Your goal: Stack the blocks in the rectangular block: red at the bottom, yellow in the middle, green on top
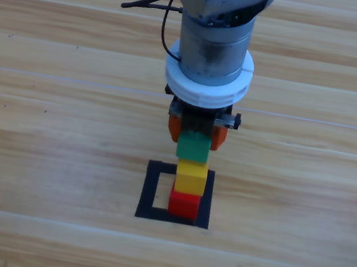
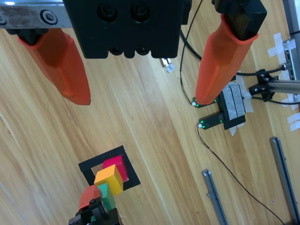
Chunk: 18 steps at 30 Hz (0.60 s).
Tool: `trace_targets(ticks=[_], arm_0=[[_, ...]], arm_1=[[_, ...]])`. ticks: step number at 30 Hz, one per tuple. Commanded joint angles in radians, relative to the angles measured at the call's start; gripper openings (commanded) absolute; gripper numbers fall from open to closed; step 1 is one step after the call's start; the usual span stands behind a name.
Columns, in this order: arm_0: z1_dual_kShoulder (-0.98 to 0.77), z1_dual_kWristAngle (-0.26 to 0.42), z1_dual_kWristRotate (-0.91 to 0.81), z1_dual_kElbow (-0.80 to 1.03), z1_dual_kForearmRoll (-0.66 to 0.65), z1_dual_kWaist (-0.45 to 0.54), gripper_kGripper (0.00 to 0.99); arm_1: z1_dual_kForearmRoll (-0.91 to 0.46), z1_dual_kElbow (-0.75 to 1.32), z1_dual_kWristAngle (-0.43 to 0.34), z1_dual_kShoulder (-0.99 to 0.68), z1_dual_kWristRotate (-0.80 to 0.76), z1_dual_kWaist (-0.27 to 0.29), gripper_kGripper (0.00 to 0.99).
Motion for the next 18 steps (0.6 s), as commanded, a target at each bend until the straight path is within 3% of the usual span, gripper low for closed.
trace_targets(ticks=[1, 18], arm_0=[[0.024, 0.01, 0.003, 0.033, 0.005, -0.018, 0.0], [0.021, 0.007, -0.006, 0.027, 0.005, -0.032, 0.0]], arm_1=[[-0.014, 0.03, 0.01, 0.007, 0.0, -0.025, 0.986], [-0.013, 0.032, 0.01, 0.0, 0.0, -0.025, 0.986]])
